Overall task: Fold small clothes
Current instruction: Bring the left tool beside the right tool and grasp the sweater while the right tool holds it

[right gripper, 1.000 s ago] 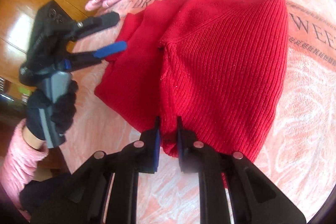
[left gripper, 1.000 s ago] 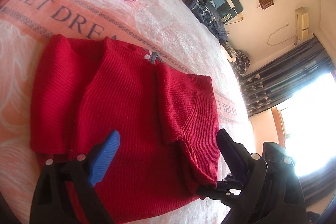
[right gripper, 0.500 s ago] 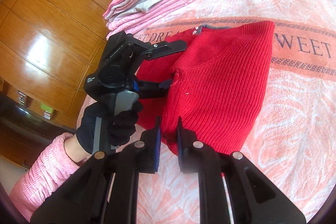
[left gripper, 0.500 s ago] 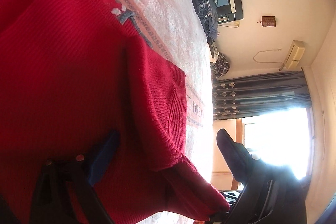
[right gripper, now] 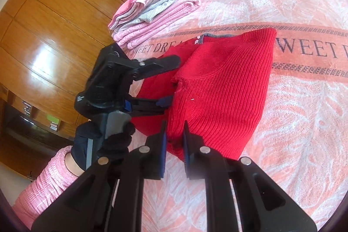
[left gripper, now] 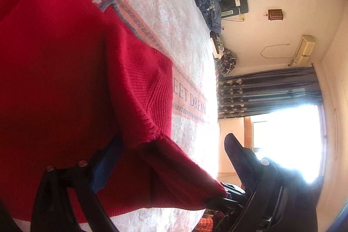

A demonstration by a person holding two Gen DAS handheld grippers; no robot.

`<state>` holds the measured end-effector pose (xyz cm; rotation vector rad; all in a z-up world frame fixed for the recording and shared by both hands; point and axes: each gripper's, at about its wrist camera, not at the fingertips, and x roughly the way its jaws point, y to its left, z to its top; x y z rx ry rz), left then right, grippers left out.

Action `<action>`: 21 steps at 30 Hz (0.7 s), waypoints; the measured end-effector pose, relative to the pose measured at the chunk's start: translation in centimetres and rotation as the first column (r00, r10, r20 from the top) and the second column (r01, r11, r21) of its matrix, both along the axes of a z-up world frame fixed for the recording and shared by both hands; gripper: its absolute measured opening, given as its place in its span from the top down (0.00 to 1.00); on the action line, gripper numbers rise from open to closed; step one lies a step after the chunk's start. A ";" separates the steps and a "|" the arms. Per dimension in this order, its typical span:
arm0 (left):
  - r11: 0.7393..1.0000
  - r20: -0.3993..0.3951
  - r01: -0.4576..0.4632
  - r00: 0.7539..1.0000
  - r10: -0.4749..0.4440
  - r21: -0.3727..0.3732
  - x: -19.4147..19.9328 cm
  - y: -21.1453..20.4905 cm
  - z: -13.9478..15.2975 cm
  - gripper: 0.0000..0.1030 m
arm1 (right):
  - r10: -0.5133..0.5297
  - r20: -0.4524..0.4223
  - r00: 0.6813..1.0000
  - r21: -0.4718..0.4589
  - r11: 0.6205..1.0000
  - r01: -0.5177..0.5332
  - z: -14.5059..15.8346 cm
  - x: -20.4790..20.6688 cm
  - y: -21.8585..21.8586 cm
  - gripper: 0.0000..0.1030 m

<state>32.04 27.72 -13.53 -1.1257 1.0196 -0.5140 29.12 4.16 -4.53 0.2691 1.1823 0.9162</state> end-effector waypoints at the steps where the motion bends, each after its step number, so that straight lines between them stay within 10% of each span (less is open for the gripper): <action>1: 1.000 -0.028 0.003 1.000 -0.003 -0.012 0.2 -0.2 -0.8 0.09 | 0.001 0.002 1.000 0.003 1.000 -0.001 0.1 0.0 0.0 0.89; 16: 0.947 -0.006 0.050 0.998 -0.054 -0.318 6.1 -0.3 -4.1 0.10 | 0.050 -0.005 0.999 -0.001 0.999 -0.050 -0.5 -1.0 0.8 0.89; 21: 0.949 0.109 0.200 0.978 -0.178 -0.245 6.1 -0.9 -1.1 0.17 | 0.052 -0.002 0.999 0.004 0.999 -0.052 -0.4 -1.0 0.5 0.89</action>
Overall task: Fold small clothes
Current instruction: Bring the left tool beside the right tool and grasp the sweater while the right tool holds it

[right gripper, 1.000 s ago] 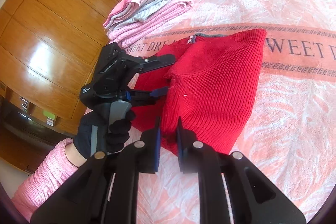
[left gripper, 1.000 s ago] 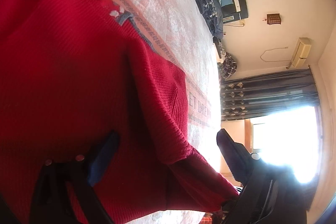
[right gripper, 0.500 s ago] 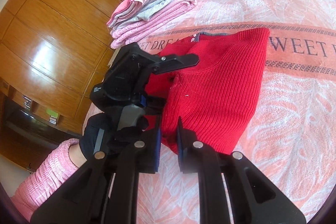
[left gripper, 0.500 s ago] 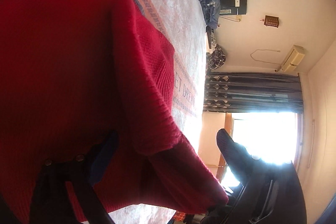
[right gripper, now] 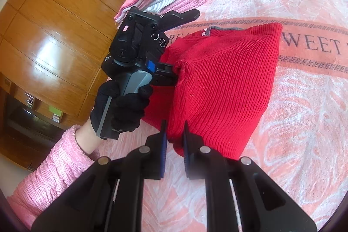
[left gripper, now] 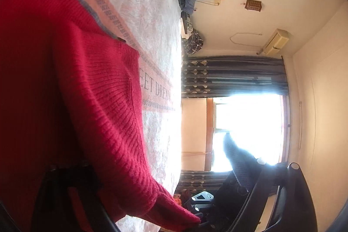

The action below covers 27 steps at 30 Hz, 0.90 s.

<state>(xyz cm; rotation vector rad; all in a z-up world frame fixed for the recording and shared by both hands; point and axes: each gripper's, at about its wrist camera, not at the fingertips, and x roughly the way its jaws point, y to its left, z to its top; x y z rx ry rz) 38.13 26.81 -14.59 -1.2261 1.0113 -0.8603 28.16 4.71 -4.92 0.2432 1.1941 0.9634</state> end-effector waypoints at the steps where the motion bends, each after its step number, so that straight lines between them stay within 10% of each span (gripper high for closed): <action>1: 1.000 0.006 0.000 1.000 -0.001 0.028 0.0 0.0 0.1 0.34 | -0.003 -0.001 1.000 0.002 1.000 0.003 0.0 0.1 0.0 0.89; 3: 0.992 -0.010 -0.024 1.000 0.026 0.127 0.3 0.1 -0.3 0.80 | -0.008 -0.003 1.000 0.004 1.000 0.008 0.0 0.4 0.2 0.89; 4: 0.984 -0.033 -0.033 0.999 0.039 0.173 0.4 0.2 -0.9 0.84 | -0.009 -0.004 1.000 0.002 1.000 0.009 -0.1 0.4 0.3 0.89; 9: 0.978 -0.077 -0.027 0.996 0.044 0.207 0.7 0.6 -3.1 0.86 | -0.006 -0.015 1.000 -0.006 1.000 0.006 -0.8 0.3 0.2 0.89; 27: 0.947 0.192 -0.169 0.974 0.119 0.272 -3.7 9.3 4.1 0.88 | 0.144 -0.021 0.989 0.046 0.989 -0.143 -0.2 -1.6 10.8 0.89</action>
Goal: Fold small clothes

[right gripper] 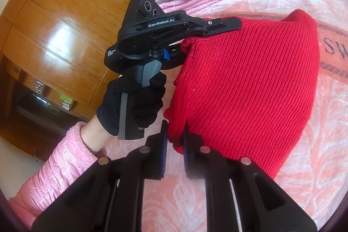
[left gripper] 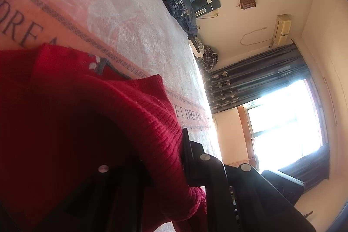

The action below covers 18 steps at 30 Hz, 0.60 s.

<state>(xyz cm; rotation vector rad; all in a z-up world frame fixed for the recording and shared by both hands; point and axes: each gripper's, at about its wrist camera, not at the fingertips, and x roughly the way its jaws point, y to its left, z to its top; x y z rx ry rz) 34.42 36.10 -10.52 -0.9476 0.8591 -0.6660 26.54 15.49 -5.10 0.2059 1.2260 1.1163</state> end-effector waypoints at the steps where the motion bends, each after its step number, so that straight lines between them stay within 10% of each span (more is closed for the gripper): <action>1: 1.000 0.008 -0.005 1.000 0.005 0.013 -0.1 0.8 0.3 0.88 | 0.011 0.002 1.000 0.002 1.000 -0.011 0.0 -0.1 1.0 0.89; 18: 0.976 -0.023 -0.054 0.998 0.060 0.211 -3.0 9.6 -4.6 0.87 | 0.087 -0.057 0.995 -0.091 0.992 -0.092 -6.9 -1.1 12.5 0.89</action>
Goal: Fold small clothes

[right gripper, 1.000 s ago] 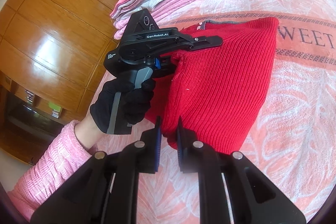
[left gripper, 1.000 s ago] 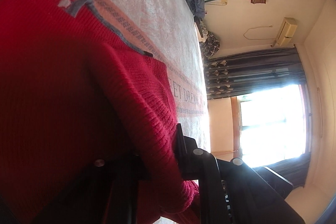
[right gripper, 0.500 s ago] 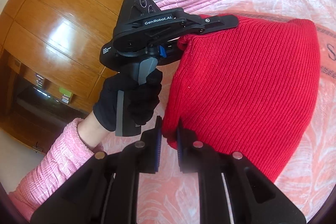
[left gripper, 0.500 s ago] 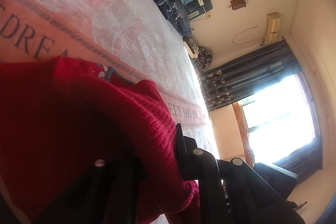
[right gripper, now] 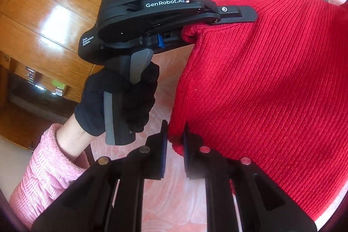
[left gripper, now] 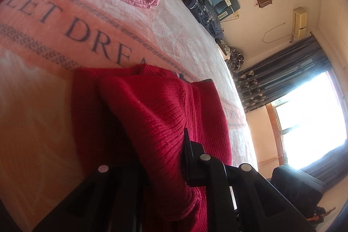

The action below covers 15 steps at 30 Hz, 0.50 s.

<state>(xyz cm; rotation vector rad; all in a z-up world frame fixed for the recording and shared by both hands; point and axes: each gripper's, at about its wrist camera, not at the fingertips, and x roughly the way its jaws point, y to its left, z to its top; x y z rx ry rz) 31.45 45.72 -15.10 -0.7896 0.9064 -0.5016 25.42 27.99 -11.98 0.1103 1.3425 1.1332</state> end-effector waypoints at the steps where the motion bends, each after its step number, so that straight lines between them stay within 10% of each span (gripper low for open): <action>1: 1.000 0.003 0.003 1.000 -0.003 0.014 -0.2 -0.1 -0.1 0.87 | 0.001 -0.002 1.000 -0.011 1.000 -0.001 -0.5 0.0 0.3 0.89; 7: 0.998 -0.017 0.015 1.000 -0.014 0.066 -0.9 -0.3 -0.7 0.77 | -0.004 -0.022 1.000 -0.024 1.000 0.003 -1.5 0.2 -0.4 0.78; 15: 0.997 -0.034 -0.049 0.998 0.047 -0.067 -1.5 1.8 -1.2 0.54 | -0.119 0.037 0.992 0.015 0.993 0.119 3.3 1.7 -9.0 0.54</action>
